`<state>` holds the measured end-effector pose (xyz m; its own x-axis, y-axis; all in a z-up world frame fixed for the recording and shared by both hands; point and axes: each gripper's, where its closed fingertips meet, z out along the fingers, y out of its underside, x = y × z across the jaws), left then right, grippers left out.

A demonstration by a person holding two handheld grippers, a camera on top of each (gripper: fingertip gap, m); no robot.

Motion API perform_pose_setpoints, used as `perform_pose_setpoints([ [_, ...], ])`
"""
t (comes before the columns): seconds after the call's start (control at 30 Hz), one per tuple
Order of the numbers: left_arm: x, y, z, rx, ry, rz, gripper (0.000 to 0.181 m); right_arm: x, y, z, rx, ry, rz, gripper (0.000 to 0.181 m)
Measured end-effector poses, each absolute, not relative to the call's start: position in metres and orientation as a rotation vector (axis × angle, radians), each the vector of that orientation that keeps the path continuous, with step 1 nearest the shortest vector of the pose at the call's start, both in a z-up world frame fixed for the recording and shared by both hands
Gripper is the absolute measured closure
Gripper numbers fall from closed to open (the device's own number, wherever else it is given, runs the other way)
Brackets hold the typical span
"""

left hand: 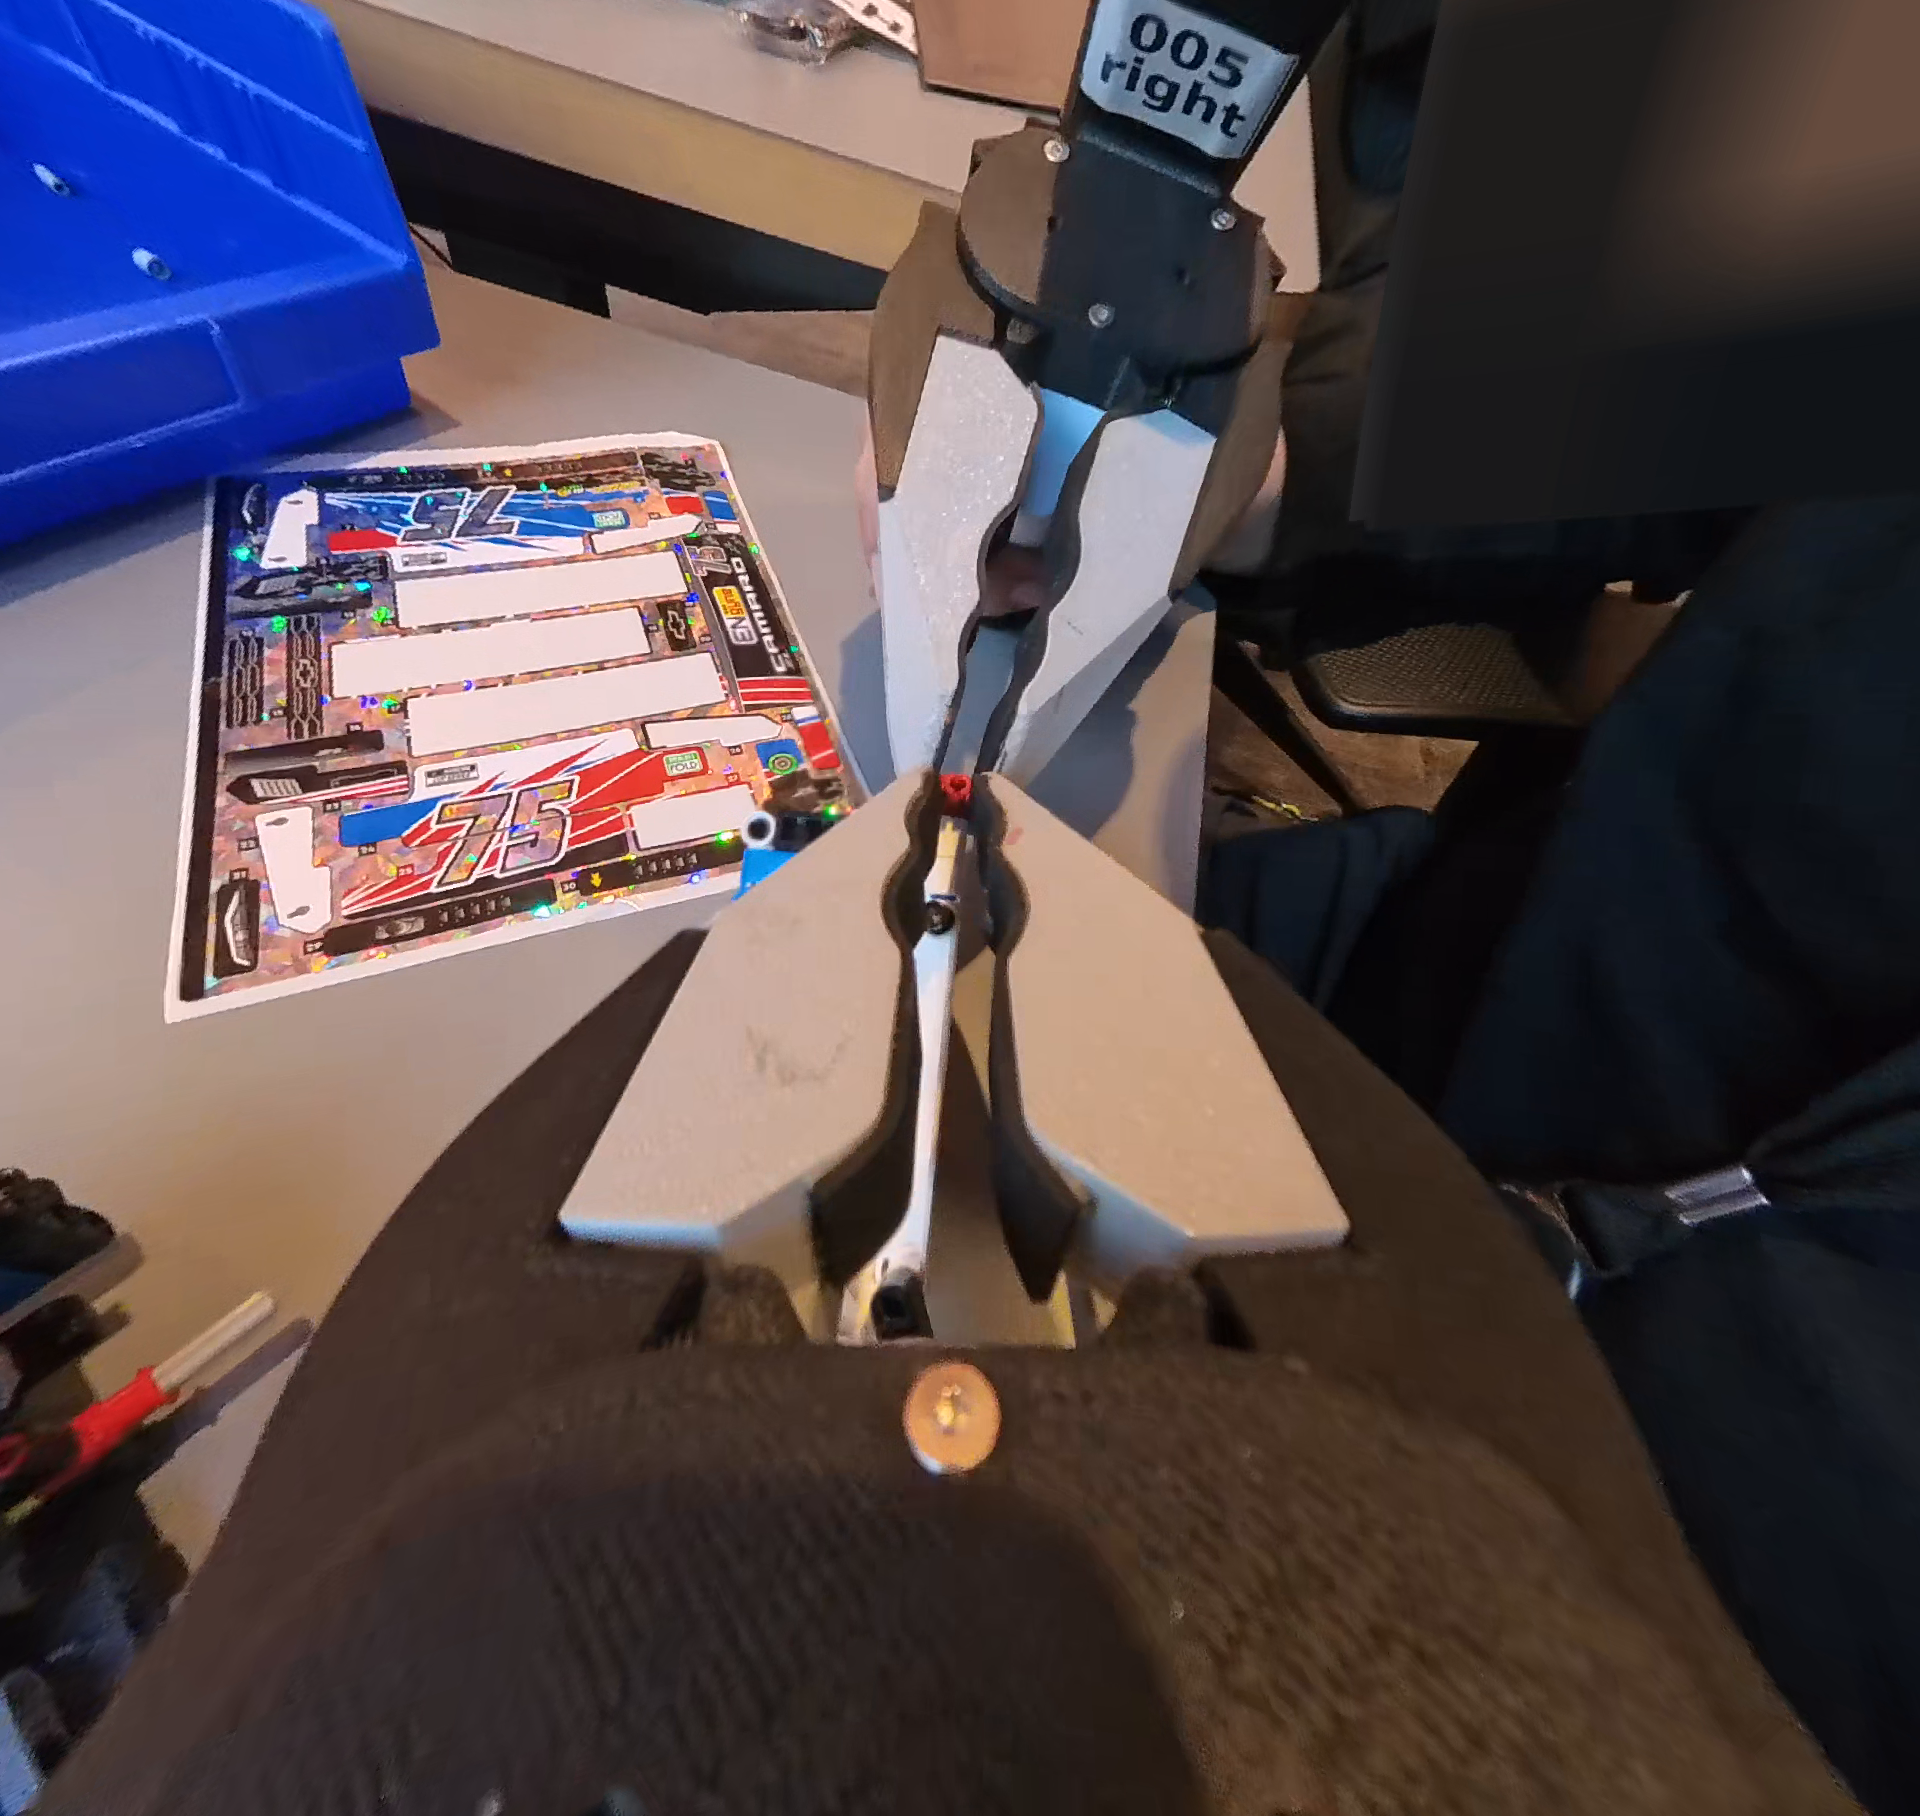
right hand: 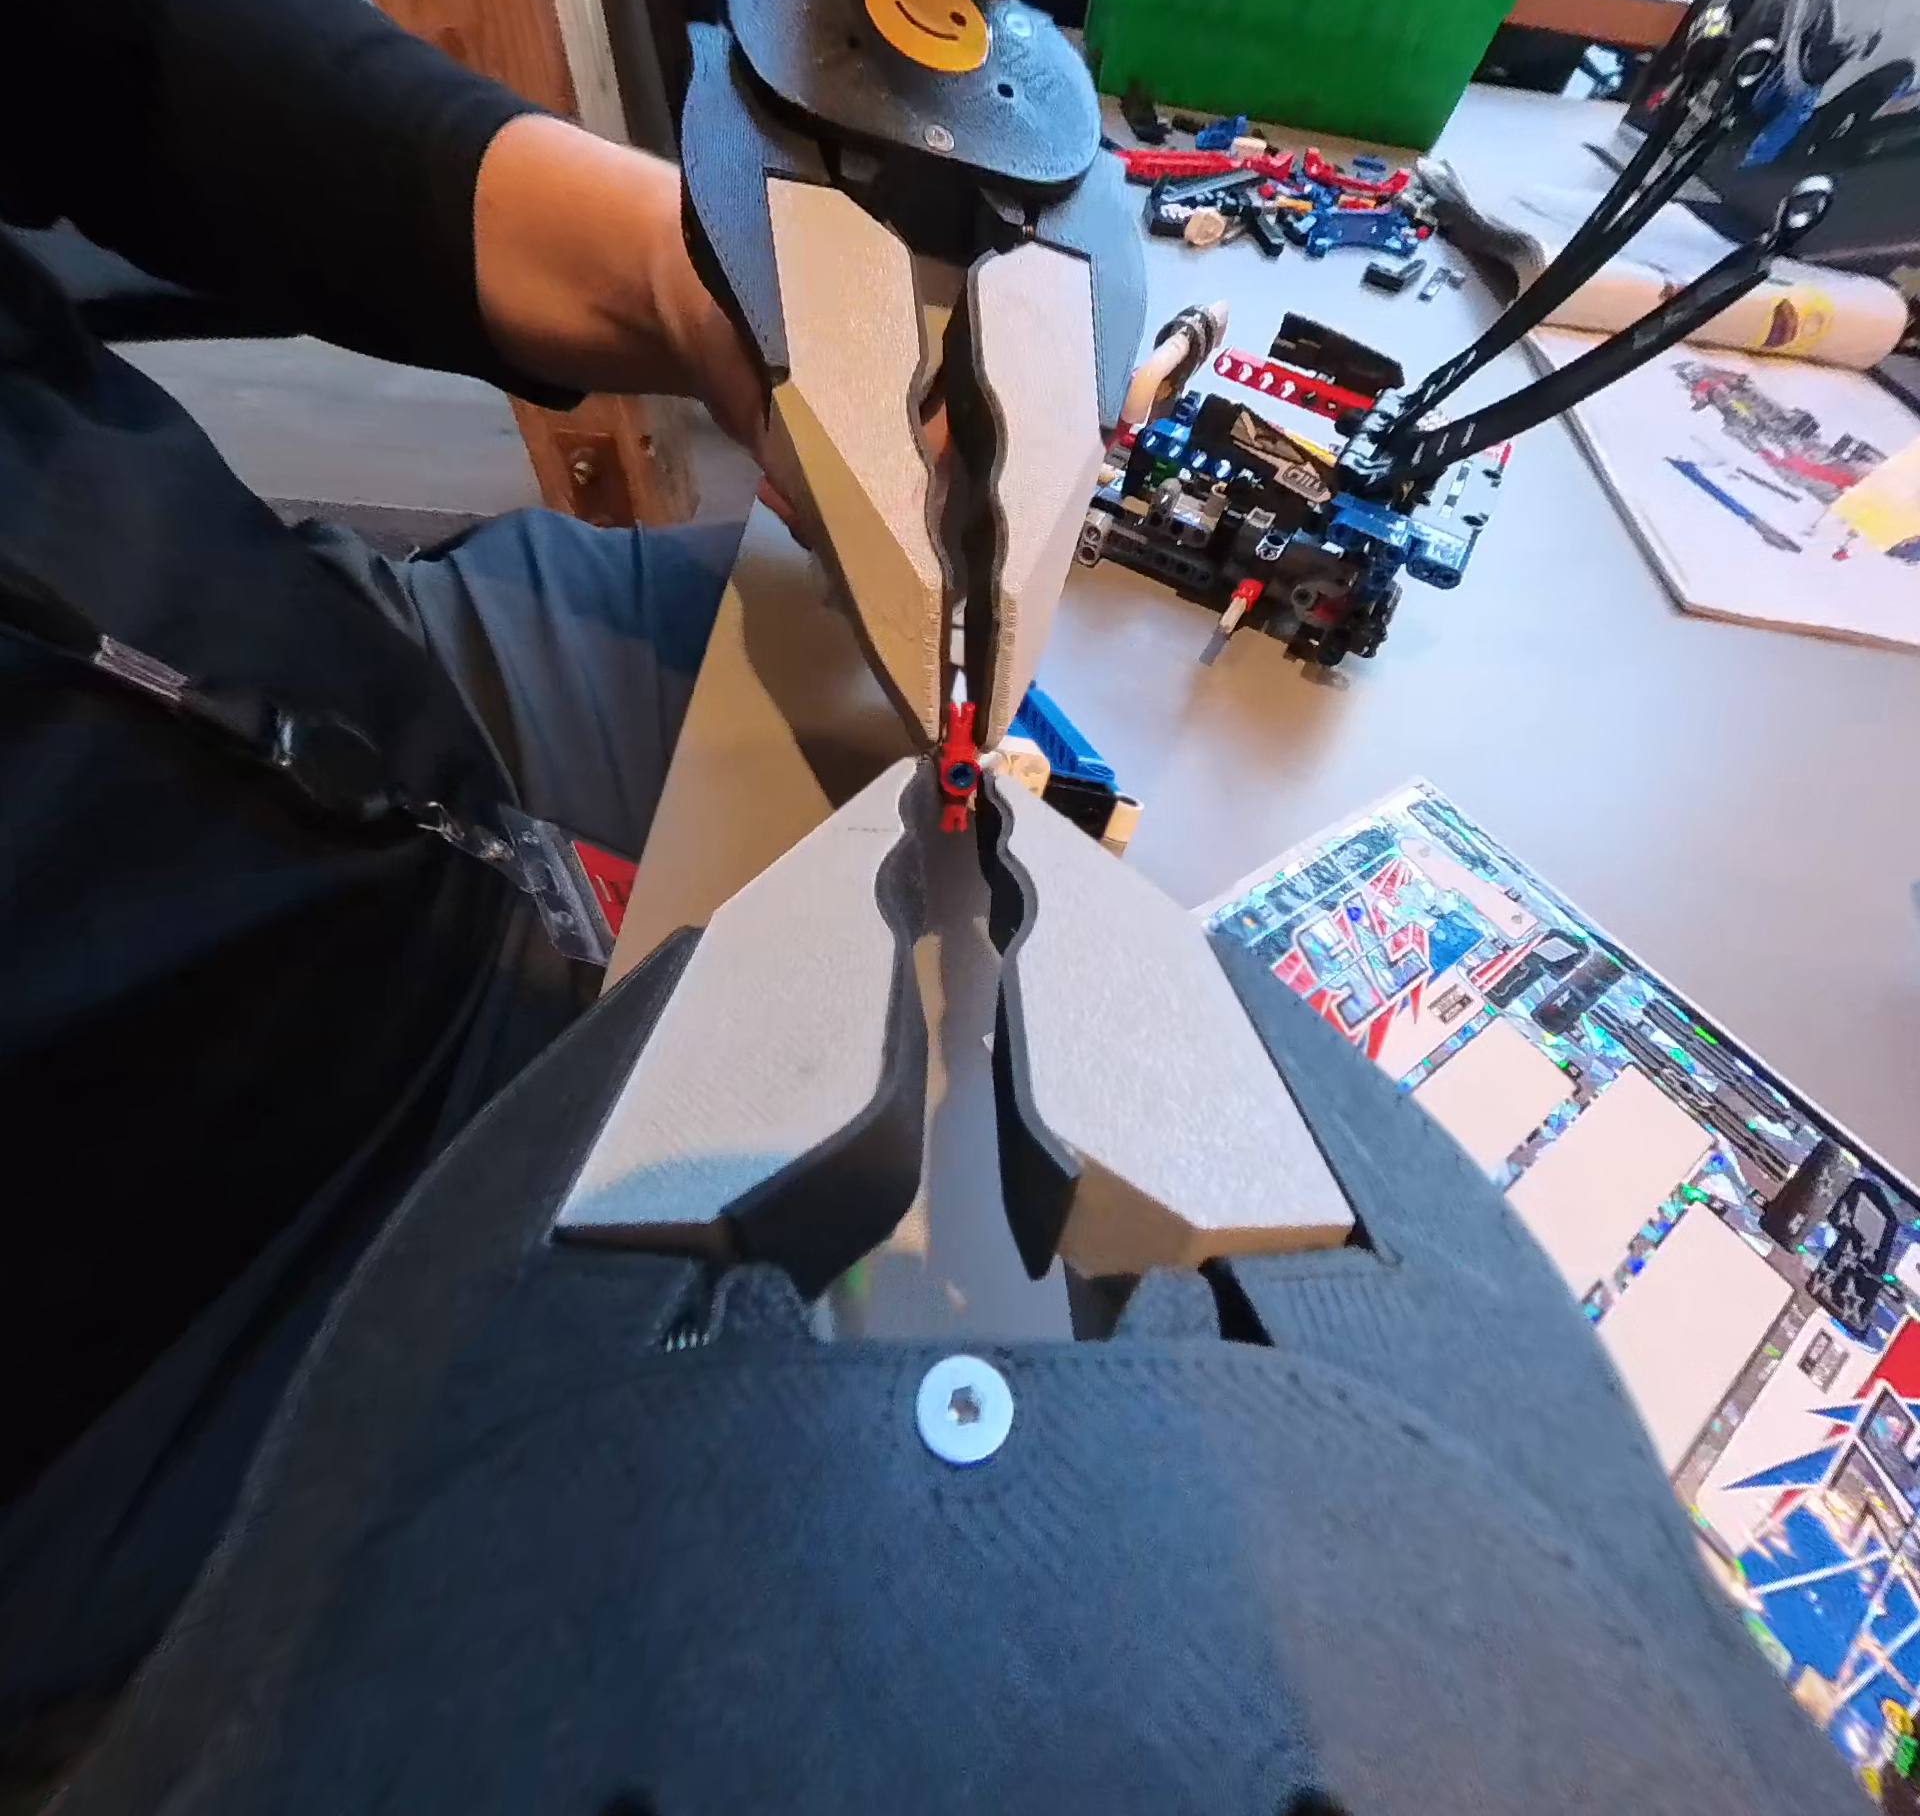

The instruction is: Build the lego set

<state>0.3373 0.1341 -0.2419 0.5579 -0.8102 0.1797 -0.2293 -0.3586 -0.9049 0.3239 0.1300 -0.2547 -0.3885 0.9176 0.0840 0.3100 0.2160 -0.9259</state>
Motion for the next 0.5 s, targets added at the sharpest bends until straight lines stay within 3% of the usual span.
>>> perform_pose_setpoints([
  [0.3,0.331,0.130,-0.243,-2.005,0.957,-0.725,0.171,0.323,0.129,-0.261,-1.160,-1.869,1.149,0.177],
  [0.5,0.334,0.132,-0.250,-2.055,0.994,-0.652,0.180,0.323,0.130,-0.264,-1.169,-1.885,1.120,0.177],
])
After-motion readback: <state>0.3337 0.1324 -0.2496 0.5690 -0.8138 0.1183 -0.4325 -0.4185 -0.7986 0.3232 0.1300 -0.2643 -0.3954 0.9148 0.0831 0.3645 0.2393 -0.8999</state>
